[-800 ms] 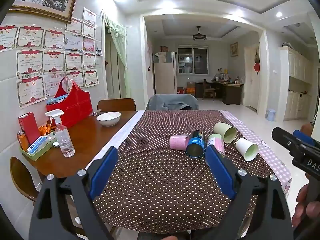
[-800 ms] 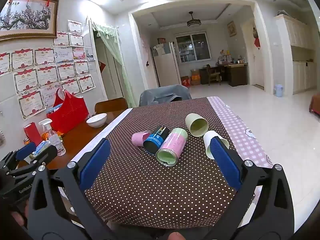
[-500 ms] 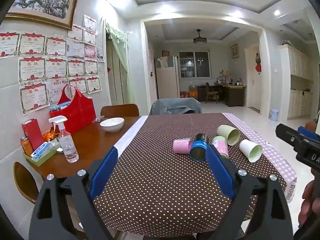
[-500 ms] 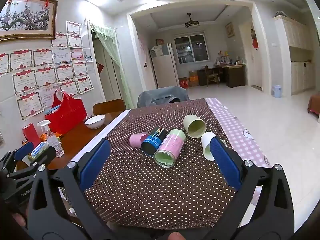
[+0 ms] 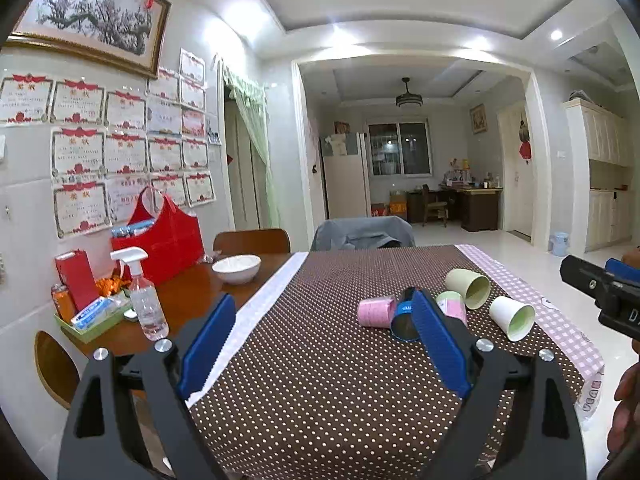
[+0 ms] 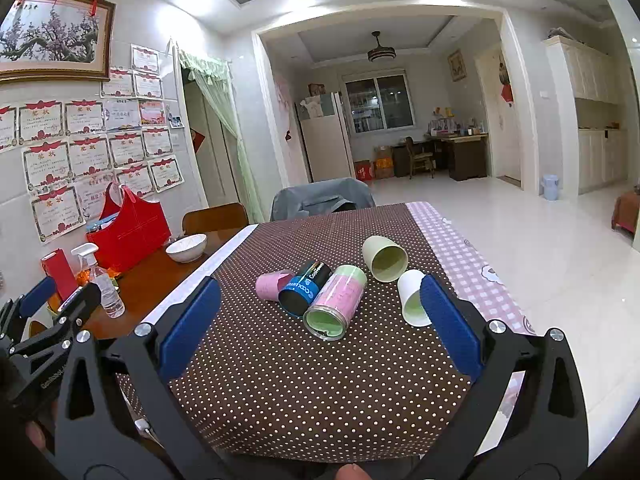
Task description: Flip cup upside down
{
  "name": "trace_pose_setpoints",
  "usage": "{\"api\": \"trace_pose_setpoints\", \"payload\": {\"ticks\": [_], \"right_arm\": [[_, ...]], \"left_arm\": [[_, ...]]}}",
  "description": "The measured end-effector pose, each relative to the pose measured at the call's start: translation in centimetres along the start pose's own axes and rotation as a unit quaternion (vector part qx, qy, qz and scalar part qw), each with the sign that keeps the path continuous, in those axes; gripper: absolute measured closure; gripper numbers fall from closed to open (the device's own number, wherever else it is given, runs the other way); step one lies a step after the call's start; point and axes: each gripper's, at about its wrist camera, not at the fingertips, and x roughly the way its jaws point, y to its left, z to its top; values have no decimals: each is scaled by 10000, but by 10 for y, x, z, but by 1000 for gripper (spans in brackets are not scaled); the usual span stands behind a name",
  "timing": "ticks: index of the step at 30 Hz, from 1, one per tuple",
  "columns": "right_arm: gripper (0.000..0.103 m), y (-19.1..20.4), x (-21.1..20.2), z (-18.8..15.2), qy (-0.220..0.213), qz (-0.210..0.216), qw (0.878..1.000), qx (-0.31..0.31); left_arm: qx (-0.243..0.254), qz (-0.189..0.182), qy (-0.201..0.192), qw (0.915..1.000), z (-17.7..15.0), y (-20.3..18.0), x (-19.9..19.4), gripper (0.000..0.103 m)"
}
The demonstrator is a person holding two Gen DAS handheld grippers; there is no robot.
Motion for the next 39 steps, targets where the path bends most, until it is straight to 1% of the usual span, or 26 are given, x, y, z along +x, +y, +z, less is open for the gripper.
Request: {"api": "trace_pose_setpoints", "payload": {"ticks": [2,6,15,39], "right_arm": [[6,1,0,1,-4,1,10000,-9],[6,1,0,2,-15,-6,10000,-33],[6,6,-1,3,-34,-7,10000,-77],[6,11,1,2,-29,26,9999,-122]], "left_arm": [[-97,-115,110,9998,1,4,2,15],[-160,-173,211,9995,0,7,5,15],[-260,-171,136,9994,-1,10,5,15],[-314,-232,158,9991,-4,9,6,15]]}}
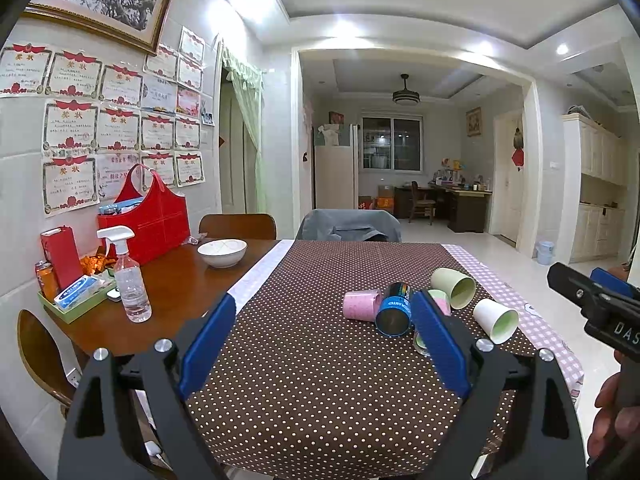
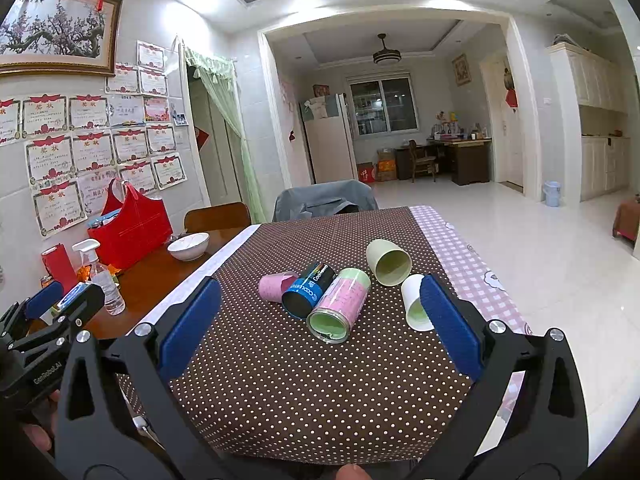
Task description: Flip cup upside down
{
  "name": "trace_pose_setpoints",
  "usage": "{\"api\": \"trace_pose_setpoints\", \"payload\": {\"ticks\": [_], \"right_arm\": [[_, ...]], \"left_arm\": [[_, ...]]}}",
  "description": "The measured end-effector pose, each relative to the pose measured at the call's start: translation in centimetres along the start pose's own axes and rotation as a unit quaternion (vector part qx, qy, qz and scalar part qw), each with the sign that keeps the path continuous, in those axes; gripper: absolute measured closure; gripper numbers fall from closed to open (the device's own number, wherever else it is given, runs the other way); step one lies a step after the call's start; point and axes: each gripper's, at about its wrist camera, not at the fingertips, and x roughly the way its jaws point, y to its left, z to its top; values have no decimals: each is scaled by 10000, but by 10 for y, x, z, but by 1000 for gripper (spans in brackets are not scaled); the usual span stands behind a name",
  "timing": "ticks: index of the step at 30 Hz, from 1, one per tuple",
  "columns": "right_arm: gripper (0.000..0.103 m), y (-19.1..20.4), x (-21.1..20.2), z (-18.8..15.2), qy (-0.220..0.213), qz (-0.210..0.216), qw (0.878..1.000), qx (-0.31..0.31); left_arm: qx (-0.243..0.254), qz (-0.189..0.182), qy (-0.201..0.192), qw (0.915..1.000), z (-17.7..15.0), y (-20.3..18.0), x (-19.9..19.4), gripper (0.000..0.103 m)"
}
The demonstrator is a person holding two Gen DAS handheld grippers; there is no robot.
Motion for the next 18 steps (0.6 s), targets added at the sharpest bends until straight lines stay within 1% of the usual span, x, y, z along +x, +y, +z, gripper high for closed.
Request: {"api": "trace_pose_setpoints", "payload": {"ticks": [11,18], "right_arm": [[6,2,3,0,16,15,10000,-34],[6,-1,13,-1,84,30,9999,-85]], "left_arm": [[4,0,3,10000,0,0,0,15],[9,-33,90,10000,-1,0,8,15]]}}
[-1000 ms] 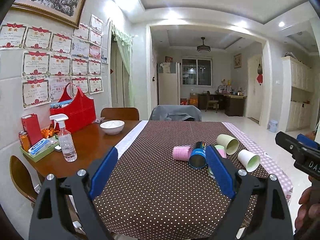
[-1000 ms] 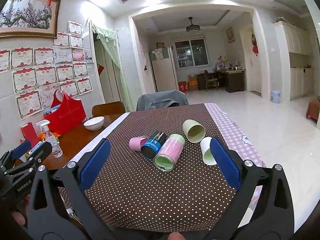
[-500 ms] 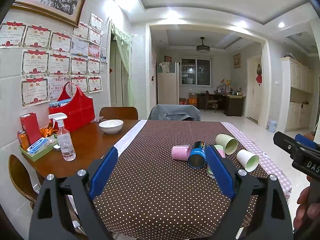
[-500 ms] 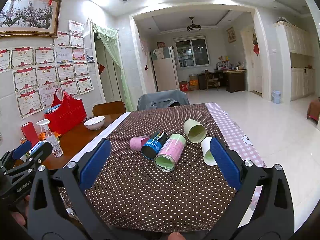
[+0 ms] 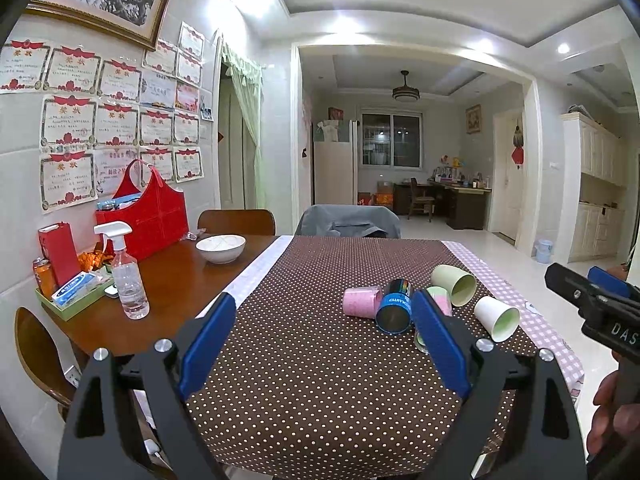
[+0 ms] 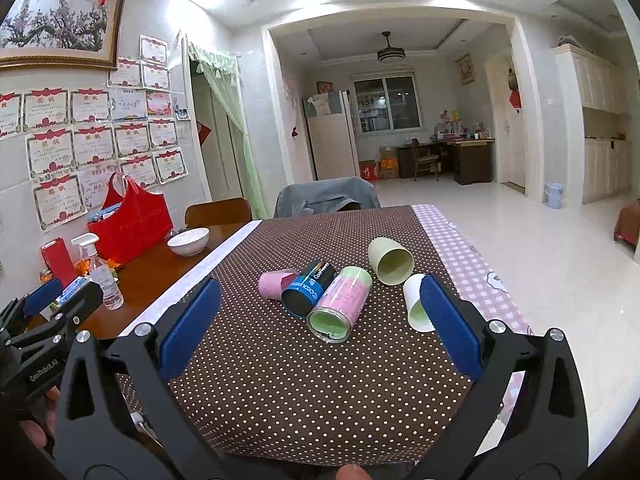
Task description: Flip cup upside down
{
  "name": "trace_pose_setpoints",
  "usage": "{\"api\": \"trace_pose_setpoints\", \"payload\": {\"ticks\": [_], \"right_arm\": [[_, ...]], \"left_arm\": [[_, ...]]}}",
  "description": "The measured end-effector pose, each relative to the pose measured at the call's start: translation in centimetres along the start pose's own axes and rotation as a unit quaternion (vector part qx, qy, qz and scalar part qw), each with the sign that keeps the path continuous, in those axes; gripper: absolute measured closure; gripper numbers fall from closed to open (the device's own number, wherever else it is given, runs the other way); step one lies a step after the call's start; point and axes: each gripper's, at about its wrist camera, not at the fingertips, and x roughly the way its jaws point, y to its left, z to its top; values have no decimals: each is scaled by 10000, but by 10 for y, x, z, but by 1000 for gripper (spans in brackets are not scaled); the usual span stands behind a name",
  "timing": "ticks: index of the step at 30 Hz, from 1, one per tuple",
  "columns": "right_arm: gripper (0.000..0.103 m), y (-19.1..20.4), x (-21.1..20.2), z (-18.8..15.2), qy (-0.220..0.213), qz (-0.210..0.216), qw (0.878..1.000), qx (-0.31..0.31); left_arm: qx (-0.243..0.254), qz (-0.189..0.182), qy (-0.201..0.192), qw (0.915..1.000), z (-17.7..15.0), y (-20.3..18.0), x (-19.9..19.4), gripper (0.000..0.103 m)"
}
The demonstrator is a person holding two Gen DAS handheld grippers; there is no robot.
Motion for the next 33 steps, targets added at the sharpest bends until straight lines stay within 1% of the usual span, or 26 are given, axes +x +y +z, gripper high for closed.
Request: {"api": "trace_pose_setpoints", "payload": {"ticks": [8,16,20,23,25,26,28,29,33], "right_arm": [[6,-5,29,3,197,87,9998,-59],[6,-22,80,5,605,328,9976,-108],[6,-40,105,9,785,283,9965,-1],[6,-62,125,13,955,193,9950,206],[6,-74,136,15,1054,118,9939,315],[6,-80,141,15,1103,84,9932,368],[6,-93,154,15,1218,-8,9915,468],[6,-97,160,16,1259,-47,9908,498],[6,-118,185,21,1448,-191,9873,633]], "left_arm": [[197,-48,123,9997,3,-4,25,15],[589,-264,436,9970,14,-24,82,15],[881,-471,672,9927,24,-37,117,15],[1268,-712,832,9859,34,-55,148,15],[1434,-919,974,9806,40,-65,168,15],[1502,-962,1032,9785,42,-69,177,15],[1740,-1049,1173,9721,47,-82,200,15],[1825,-1156,1281,9679,49,-89,213,15],[1916,-1441,1671,9563,56,-110,253,15]]}}
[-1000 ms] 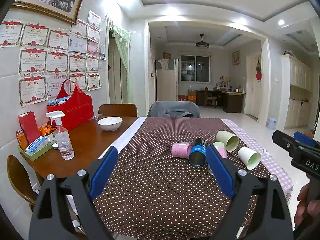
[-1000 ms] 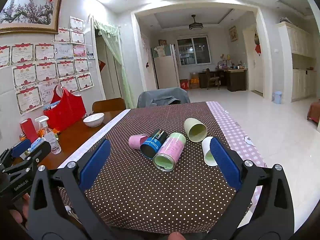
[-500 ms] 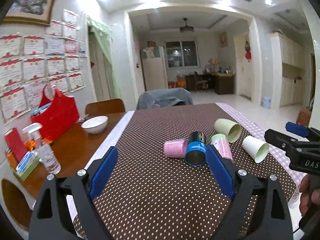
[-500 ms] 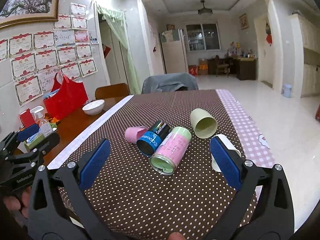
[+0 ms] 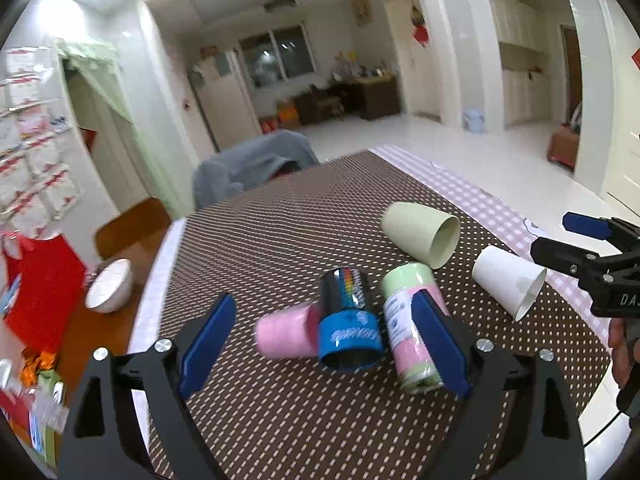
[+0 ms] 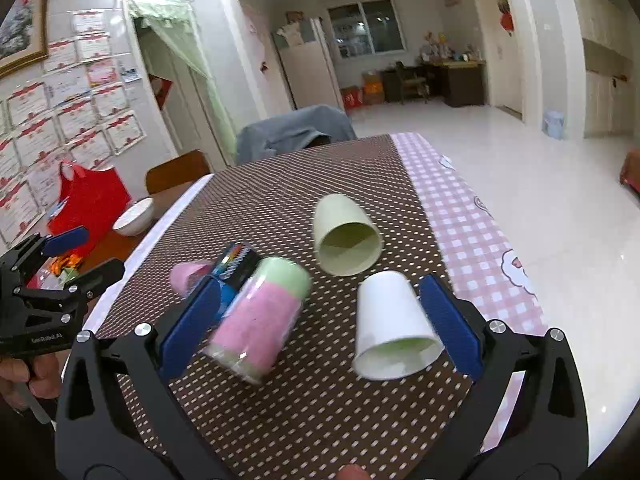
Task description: Flip cup upside down
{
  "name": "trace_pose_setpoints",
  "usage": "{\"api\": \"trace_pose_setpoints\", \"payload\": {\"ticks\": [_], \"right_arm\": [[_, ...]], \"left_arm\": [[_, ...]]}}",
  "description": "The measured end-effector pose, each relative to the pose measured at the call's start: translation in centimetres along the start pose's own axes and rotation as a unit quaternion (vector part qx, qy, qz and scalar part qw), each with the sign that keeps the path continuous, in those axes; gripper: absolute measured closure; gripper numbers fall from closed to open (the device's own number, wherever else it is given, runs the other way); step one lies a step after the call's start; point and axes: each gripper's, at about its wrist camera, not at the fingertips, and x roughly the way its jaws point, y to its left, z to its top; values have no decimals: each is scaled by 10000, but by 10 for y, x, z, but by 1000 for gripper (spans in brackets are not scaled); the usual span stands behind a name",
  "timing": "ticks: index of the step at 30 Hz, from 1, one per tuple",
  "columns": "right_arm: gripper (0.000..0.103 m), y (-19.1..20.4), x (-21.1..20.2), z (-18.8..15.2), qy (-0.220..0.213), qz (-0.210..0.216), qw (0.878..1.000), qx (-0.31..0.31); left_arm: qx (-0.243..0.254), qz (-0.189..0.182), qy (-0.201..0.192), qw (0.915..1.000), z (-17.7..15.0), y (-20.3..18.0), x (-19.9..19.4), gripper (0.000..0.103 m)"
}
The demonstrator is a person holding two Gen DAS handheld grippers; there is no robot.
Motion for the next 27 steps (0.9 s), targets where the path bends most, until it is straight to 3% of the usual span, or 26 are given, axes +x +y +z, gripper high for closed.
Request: {"api": "trace_pose_setpoints", "payload": {"ticks": [8,13,20,27], "right_arm": [[6,-32,30,27,274,-125,9993,227],[6,-55,48,38,485,-134,9980,382],[6,-82,63,44,708,-127,9959,541],[6,-105,67,43,747,-101,9944,745]], "left_arm": [[112,-292,538,9981,55,-19,60,15],[7,-418,1091,9932,85,-35,107,15],[-521,-865,2151,9714,105,-55,177,15],[-929,-1077,2768,9503,108,-75,220,15]]}}
